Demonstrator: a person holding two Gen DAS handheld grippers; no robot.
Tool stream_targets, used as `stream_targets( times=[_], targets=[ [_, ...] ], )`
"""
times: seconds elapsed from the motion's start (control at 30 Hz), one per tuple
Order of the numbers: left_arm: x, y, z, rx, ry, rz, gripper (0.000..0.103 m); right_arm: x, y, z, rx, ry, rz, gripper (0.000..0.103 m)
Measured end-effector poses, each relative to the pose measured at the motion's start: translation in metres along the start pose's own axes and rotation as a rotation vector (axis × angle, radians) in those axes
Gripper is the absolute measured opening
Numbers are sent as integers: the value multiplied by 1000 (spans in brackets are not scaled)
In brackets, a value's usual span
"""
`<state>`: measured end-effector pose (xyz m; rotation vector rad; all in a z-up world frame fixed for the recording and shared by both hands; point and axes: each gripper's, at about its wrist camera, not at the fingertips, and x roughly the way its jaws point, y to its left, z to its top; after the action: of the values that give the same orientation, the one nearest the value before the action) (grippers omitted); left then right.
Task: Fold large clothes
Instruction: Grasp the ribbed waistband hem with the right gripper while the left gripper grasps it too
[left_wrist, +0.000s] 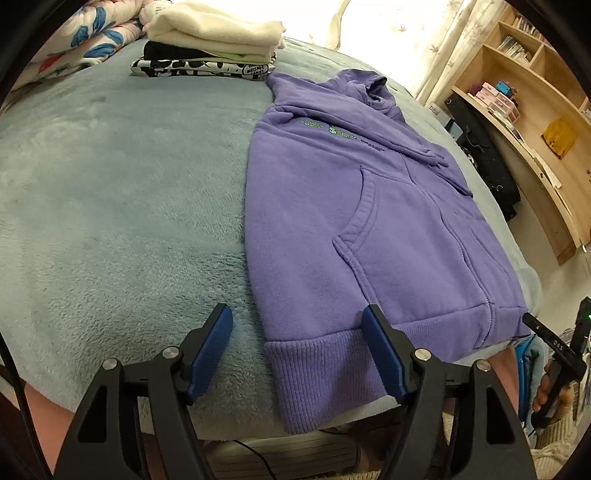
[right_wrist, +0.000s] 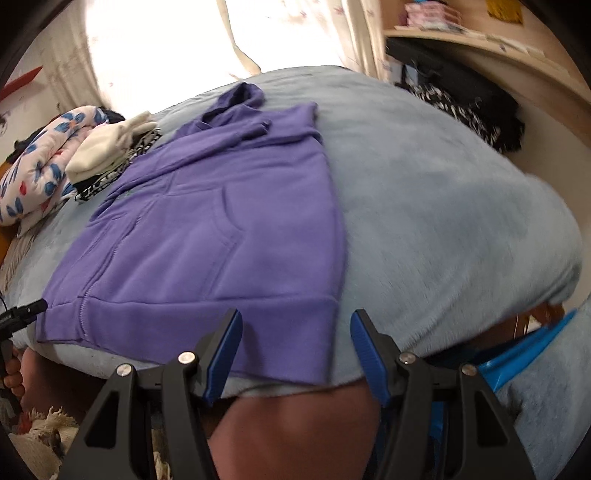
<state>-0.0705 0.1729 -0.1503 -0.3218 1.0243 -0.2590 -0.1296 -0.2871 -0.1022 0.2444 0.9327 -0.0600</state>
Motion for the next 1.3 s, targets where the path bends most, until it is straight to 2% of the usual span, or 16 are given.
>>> stream_targets(
  times=[0.17,0.2,0.23,0.3,0.37,0.43,0.63,0.8,0.87,0.9,0.93,0.97,1.0,1.03,1.17,1.3],
  targets=[
    [-3,6,-2,-33,-3,-14,71,16,-3,1,14,32,64,61],
    [-4,7,-2,-37,-4,-18,71,16,-2,0,10,31,82,57],
    [-5,8,-2,-39,-3,-20,71,17,1,0,3,37,117,43],
    [-7,7,-2,-36,-3,-23,71,16,3,1,-3,40,143,35],
    [-6,7,-2,-31,-3,-34,72,18,3,2,-1,47,163,35],
    [-4,7,-3,-27,6,-62,78,21,-1,2,12,58,181,35],
    [4,-13,-5,49,48,-132,79,31,-1,1,20,68,185,36],
    [22,-38,-8,134,70,-95,79,38,1,0,15,74,172,36],
    [25,-40,-8,135,65,-91,74,38,3,0,11,72,164,35],
    [26,-41,-8,132,66,-94,66,38,3,0,9,75,164,34],
    [25,-41,-6,118,65,-108,52,38,3,1,10,79,170,28],
    [25,-40,-5,97,73,-130,45,37,4,2,15,82,180,24],
    [26,-38,-3,71,83,-156,32,36,4,4,21,86,189,17],
    [26,-35,-1,26,94,-192,25,35,5,6,27,88,197,12],
    [22,-42,1,-28,84,-160,22,22,12,11,18,63,190,9],
    [-1,-61,1,33,9,-94,19,-2,11,17,34,3,217,8]
  ],
)
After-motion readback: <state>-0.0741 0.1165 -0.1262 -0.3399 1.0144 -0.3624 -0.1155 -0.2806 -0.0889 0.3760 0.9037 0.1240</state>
